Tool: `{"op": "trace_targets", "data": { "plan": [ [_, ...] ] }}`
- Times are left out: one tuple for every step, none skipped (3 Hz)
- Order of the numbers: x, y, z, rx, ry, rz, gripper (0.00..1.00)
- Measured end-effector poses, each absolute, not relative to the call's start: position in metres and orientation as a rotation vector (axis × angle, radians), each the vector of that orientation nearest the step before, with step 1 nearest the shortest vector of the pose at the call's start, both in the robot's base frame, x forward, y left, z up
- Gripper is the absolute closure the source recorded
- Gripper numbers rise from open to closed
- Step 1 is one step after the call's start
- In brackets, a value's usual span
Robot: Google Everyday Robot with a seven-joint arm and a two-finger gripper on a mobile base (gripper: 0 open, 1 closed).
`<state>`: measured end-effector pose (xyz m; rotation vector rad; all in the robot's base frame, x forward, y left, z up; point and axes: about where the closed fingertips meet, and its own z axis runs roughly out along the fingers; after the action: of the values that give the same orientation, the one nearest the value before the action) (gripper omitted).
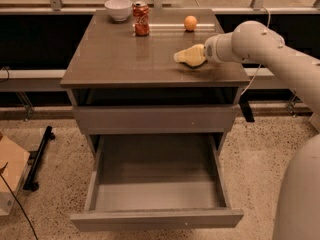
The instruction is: Place sponge into middle drawer
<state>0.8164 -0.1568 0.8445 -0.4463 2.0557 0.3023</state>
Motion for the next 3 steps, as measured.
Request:
{"op": "trace_targets", "data": {
  "plan": [
    [0.825,-0.156,0.827,-0.449,2.113,0.286,0.17],
    [0.821,-0.156,0.828,-0.491,2.124,0.252,0.4],
    [0.804,-0.154,0.844,-0.557,2.106,0.219,0.65]
  ]
}}
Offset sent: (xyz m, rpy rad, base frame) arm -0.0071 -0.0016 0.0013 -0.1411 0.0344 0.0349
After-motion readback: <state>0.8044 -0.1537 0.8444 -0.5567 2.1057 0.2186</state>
